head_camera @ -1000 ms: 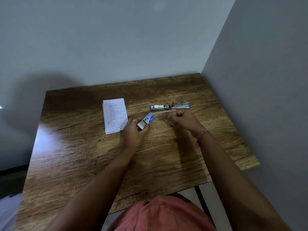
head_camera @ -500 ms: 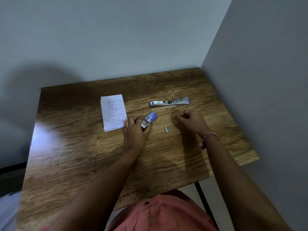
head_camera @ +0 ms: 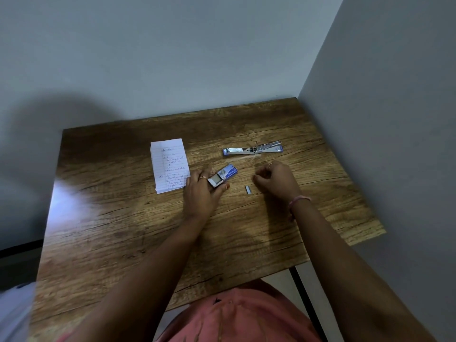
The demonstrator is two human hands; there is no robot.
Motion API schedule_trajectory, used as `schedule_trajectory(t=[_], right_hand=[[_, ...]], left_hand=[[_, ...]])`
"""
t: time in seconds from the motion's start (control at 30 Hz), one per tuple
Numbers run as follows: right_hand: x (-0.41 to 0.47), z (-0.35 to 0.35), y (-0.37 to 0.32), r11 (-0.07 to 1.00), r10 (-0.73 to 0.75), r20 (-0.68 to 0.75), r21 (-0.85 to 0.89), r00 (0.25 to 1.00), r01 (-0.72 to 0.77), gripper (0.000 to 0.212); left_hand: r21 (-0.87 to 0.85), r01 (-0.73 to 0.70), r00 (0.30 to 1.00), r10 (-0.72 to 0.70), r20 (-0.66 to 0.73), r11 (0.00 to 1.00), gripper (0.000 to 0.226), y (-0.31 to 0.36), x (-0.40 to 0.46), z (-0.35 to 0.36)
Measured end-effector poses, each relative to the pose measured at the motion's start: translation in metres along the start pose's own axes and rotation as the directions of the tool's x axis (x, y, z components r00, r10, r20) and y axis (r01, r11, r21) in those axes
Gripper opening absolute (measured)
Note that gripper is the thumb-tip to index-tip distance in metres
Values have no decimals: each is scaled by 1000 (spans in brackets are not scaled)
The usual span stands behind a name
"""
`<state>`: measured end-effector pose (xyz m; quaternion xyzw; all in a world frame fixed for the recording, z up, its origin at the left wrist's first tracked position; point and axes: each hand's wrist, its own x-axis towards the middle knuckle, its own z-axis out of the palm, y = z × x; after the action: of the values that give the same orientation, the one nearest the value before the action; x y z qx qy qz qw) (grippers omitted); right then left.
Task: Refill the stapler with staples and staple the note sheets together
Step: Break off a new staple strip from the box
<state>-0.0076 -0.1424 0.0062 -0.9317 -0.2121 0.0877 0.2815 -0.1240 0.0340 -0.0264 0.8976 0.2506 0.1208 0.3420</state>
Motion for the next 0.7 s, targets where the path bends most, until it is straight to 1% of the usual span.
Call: schedule_trajectory(t=[0.1,0.23,0.33,0.4,0.47,0.53,0.63,0.7], right_hand=[[2,2,-11,995,-102,-14,-2,995,102,15],[10,11,-40,960,-280,86,53,956,277,13],[17,21,-58,915,-398,133,-15,908,404,19],[21,26,-63,897,-423,167,-66,891,438,22],[24,27,-62,903,-404,200,-72,893,425,25],[24,23,-58,930,-363,167,-5,917,369,23],[26,14,-45,966,-250,80,80,965,244,21],[28,10,-35,980,-156,91,138,984,143,23]], left_hand=[[-83,13,1000,-14,-3,996,72,0,-2,-4],[-76,-5,1000,6,3,997,76,1,-4,-5],[-71,-13,1000,14,13,997,76,1,-5,-6],[-66,-19,1000,20,15,998,76,1,-5,-6],[-66,-13,1000,14,15,998,77,1,-5,-6],[-63,0,1000,1,16,998,78,2,-4,-6],[-77,10,1000,-10,0,997,80,2,-4,-6],[-88,20,1000,-20,-2,996,82,2,-5,-6]])
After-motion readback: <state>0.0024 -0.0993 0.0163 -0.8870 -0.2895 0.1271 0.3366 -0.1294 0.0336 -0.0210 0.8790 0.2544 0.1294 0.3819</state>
